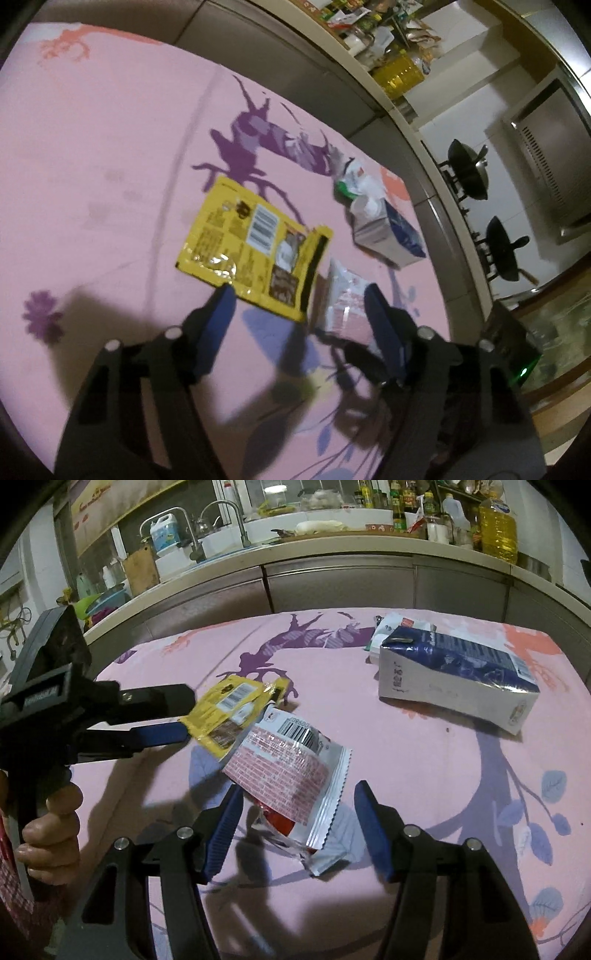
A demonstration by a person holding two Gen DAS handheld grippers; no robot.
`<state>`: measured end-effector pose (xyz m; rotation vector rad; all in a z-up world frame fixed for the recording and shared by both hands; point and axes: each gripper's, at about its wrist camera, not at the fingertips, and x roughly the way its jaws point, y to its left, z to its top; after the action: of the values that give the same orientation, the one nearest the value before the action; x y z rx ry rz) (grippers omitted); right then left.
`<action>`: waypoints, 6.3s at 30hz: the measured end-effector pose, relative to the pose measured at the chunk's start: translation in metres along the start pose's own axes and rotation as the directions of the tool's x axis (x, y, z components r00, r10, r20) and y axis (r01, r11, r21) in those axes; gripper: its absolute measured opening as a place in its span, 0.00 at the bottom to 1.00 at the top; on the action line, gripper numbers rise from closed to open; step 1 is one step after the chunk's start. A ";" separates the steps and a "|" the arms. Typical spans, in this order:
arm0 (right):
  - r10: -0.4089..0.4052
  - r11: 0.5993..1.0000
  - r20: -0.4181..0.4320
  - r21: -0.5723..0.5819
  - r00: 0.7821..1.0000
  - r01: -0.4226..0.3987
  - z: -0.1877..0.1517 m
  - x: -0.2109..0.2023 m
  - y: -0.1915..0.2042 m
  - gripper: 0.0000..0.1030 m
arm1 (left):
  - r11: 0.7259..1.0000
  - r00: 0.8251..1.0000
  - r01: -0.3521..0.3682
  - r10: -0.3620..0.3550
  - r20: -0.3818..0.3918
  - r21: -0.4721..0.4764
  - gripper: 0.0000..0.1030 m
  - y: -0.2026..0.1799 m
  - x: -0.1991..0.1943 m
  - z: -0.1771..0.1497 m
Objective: Collect trash
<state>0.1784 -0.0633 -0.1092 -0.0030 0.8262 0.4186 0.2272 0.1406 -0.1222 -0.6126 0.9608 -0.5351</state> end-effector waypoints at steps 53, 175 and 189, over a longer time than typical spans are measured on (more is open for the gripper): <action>0.161 0.938 -0.014 0.314 0.987 -0.148 0.062 0.055 -0.025 0.09 | 0.983 0.997 0.075 -0.080 -0.021 -0.167 0.67 0.041 -0.025 0.019; -0.212 0.721 0.327 0.688 0.921 -0.078 -0.138 -0.253 -0.270 0.42 | 0.697 0.958 -0.227 0.285 0.027 0.680 0.30 -0.307 0.103 -0.136; -0.403 0.652 0.293 0.756 0.867 0.048 -0.180 -0.292 -0.185 0.46 | 0.636 0.947 -0.304 0.280 0.156 0.709 0.31 -0.288 0.054 -0.166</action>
<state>-0.0585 -0.3674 -0.0535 0.7191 0.4775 -0.1947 0.0661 -0.1389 -0.0271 0.2674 0.7083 -0.5577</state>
